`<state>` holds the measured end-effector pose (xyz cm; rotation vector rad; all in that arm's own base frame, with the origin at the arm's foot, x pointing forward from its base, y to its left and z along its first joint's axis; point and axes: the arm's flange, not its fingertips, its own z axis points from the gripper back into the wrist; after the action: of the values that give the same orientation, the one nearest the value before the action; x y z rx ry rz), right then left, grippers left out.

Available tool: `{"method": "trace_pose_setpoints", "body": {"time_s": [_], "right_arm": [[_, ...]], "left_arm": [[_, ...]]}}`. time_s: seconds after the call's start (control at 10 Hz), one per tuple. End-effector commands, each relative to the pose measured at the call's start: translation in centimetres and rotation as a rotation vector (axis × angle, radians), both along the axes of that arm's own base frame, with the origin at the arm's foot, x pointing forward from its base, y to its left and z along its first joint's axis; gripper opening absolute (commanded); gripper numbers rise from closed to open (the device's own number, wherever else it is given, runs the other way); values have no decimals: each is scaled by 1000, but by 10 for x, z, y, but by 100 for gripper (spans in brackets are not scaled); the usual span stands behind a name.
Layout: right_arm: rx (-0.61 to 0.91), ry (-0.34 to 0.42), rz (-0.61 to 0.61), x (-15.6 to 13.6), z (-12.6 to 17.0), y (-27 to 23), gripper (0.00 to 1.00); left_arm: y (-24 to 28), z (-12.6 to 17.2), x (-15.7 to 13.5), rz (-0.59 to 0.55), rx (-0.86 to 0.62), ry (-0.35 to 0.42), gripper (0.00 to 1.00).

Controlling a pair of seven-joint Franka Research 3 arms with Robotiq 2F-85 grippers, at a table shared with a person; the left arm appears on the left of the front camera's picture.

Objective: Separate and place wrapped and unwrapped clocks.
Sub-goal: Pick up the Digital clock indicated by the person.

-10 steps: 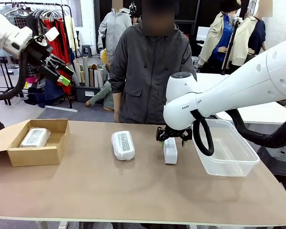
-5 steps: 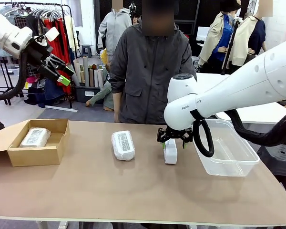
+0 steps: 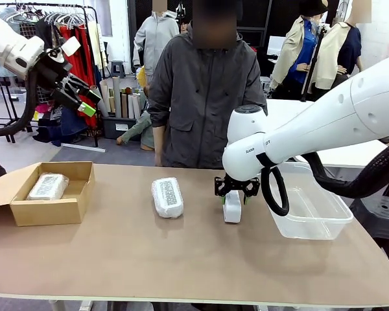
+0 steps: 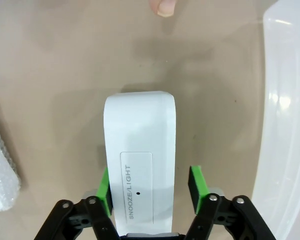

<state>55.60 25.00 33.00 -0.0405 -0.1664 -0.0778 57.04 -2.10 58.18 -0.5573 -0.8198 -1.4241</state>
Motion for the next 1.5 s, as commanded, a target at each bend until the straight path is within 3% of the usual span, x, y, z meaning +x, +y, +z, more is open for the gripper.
{"method": "trace_pose_setpoints", "body": {"time_s": [0.0,0.1,0.2,0.5,0.6,0.7,0.9,1.1,1.4], "right_arm": [[26,4,9,3,-4,0,25],[23,12,9,3,-5,0,6],[28,18,10,3,-4,0,0],[6,2,37,-3,8,-2,0],[-67,20,40,-8,21,4,0],[-113,15,70,-14,41,12,0],[-16,-28,161,-16,103,29,0],[-74,-36,219,-14,150,47,0],[-192,-18,276,-7,191,71,0]], "left_arm": [[1,0,-1,2,0,-1,100],[1,0,-1,2,0,-1,100],[1,0,-1,2,0,-1,100],[1,0,-1,2,0,-1,100],[1,0,-1,2,0,-1,100],[1,0,-1,2,0,-1,100],[1,0,-1,2,0,-1,100],[1,0,-1,2,0,-1,100],[1,0,-1,2,0,-1,100]]}}
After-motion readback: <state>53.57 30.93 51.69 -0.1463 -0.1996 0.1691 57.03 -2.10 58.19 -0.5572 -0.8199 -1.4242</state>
